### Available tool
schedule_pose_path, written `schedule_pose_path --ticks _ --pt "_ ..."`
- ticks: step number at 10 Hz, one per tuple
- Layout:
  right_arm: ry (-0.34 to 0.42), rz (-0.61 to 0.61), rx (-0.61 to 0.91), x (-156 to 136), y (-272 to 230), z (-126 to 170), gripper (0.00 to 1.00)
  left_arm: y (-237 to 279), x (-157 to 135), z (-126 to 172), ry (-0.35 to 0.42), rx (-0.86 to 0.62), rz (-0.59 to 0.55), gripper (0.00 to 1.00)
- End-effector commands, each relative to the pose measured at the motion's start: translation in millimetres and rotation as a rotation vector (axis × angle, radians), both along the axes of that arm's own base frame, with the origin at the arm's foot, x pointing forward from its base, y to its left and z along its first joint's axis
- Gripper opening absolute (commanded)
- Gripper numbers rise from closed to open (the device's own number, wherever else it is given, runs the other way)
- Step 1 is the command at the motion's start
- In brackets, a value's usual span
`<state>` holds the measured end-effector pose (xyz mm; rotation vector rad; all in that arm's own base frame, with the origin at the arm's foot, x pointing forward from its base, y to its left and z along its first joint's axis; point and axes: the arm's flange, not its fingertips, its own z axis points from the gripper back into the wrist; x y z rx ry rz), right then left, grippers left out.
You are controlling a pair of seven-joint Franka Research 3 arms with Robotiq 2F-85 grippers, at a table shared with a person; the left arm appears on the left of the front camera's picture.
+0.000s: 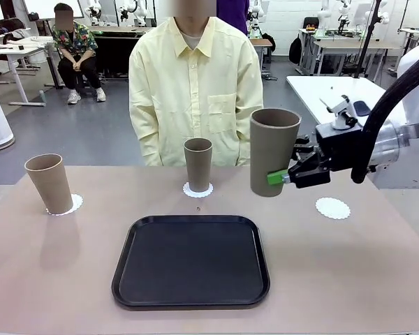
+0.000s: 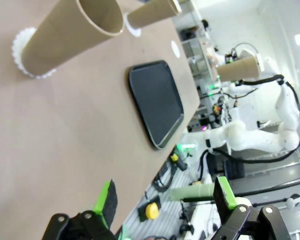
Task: Place coasters on the table and set cups on them.
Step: Take one Reusable plastic cup from the Flat Tray and place it on a coaster set by the human.
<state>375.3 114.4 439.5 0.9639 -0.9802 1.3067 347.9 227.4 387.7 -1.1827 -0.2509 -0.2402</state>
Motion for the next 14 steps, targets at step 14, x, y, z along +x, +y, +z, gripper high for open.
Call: schedule_pose_path --ticks 14 --pt "-0.028 -0.321 -0.023 119.9 -241.4 9.5 0.8 -0.9 -0.4 2.0 -0.001 0.003 -0.003 1.0"
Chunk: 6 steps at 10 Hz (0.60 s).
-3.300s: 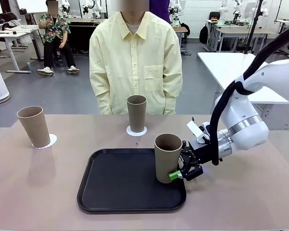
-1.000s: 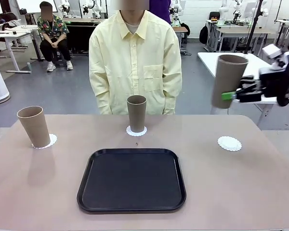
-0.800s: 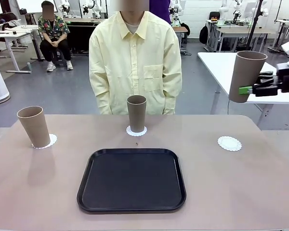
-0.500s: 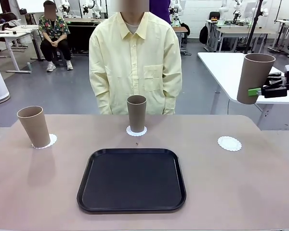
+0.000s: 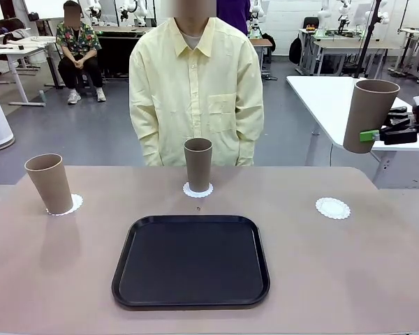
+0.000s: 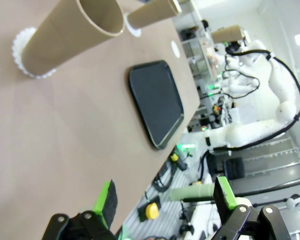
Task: Place coasters on the table and set cups on them.
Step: Take one Reusable plastic cup from the Flat Tray and place it on a coaster set by the human.
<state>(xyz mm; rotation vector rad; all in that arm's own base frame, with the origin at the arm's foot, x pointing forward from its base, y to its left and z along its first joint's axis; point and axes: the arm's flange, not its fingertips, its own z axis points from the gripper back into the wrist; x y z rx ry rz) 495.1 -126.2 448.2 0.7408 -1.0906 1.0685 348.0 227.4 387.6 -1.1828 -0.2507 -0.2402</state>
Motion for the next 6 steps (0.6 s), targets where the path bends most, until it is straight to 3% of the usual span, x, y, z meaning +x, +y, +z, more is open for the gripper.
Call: schedule_pose_path --ticks 1,3,6 --pt "0.003 -0.007 -0.002 0.2 -0.8 0.8 0.8 -0.9 -0.5 2.1 -0.002 0.003 -0.003 1.0" --pt "0.0 0.0 0.0 0.0 0.0 0.0 0.81 -0.9 -0.5 2.1 -0.002 0.003 -0.003 1.0" --pt "0.006 0.024 0.054 28.5 -11.7 -52.9 0.81 -0.9 -0.5 2.1 -0.002 0.003 -0.003 1.0"
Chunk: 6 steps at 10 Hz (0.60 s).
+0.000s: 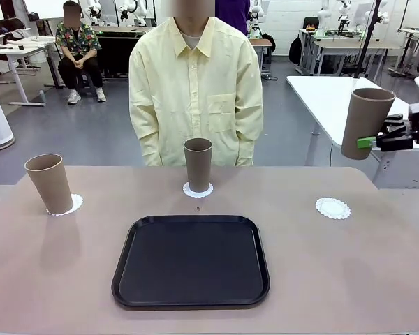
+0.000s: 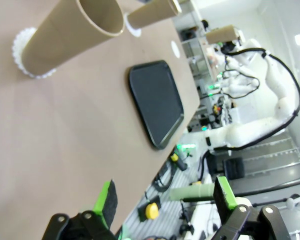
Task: Place coasters on the table and set cups on them.
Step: Take one Reusable plastic cup from the Flat Tray and place it on a coaster set by the human.
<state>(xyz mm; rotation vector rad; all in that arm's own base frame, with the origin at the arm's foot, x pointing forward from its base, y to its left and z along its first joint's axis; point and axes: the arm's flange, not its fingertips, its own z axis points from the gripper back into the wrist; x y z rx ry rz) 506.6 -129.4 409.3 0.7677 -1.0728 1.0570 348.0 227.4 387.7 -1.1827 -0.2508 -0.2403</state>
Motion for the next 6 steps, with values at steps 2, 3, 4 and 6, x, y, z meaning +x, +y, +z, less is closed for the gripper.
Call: schedule_pose_path --ticks 2,3,4,6 --pt "0.001 0.02 0.044 26.2 -11.7 -44.7 0.81 -0.9 -0.5 2.1 -0.002 0.003 -0.003 1.0" --pt "0.013 0.021 0.043 28.3 -10.7 -55.3 0.81 -0.9 -0.5 2.1 -0.002 0.003 -0.003 1.0" --pt "0.012 0.022 0.035 30.7 -13.3 -66.9 0.81 -0.9 -0.5 2.1 -0.002 0.003 -0.003 1.0" --pt "0.04 0.02 0.037 38.2 -14.3 -86.0 0.81 -0.9 -0.5 2.1 -0.002 0.003 -0.003 1.0"
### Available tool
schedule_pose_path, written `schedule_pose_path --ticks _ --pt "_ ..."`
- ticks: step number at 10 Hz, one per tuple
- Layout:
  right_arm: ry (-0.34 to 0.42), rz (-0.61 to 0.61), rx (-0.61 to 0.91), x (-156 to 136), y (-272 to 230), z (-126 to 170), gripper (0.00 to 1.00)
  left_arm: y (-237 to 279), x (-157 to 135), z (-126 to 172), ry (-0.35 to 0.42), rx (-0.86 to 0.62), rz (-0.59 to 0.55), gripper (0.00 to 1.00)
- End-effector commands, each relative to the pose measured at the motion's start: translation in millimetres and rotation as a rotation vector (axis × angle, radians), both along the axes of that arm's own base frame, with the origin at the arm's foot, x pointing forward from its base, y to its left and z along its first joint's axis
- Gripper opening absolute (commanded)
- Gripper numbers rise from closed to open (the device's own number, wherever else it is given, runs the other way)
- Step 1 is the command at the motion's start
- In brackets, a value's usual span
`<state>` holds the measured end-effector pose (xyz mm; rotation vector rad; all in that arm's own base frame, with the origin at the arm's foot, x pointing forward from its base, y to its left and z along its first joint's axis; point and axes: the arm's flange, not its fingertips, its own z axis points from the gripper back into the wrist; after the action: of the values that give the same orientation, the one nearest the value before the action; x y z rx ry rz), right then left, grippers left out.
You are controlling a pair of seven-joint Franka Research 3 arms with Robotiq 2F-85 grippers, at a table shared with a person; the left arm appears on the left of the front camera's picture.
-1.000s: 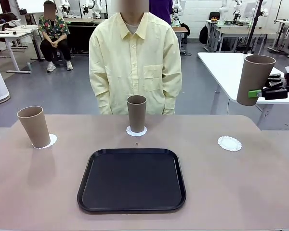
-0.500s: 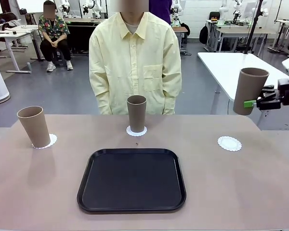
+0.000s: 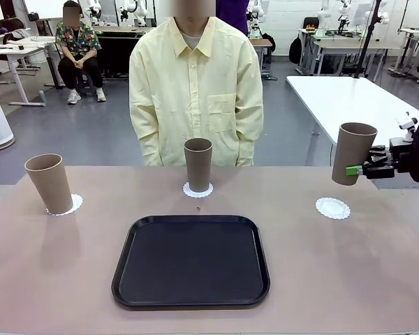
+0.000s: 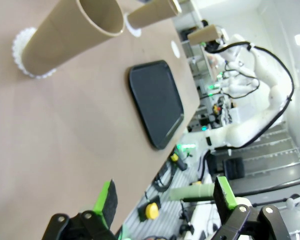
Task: Place coasters on the table and set cups on them.
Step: Take one Reusable plastic cup from the Flat Tray and place it on a coaster set by the human.
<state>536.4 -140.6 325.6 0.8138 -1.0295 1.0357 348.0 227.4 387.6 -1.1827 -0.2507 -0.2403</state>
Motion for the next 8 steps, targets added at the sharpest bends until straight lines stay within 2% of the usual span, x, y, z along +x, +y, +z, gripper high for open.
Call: schedule_pose_path --ticks 1,8 --pt "-0.006 0.014 0.023 6.5 -3.2 -9.2 0.81 -0.9 -0.5 2.1 -0.002 0.003 -0.003 1.0" --pt "-0.028 0.094 0.025 6.4 5.1 -47.1 0.81 -0.9 -0.5 2.1 -0.002 0.003 -0.003 1.0"
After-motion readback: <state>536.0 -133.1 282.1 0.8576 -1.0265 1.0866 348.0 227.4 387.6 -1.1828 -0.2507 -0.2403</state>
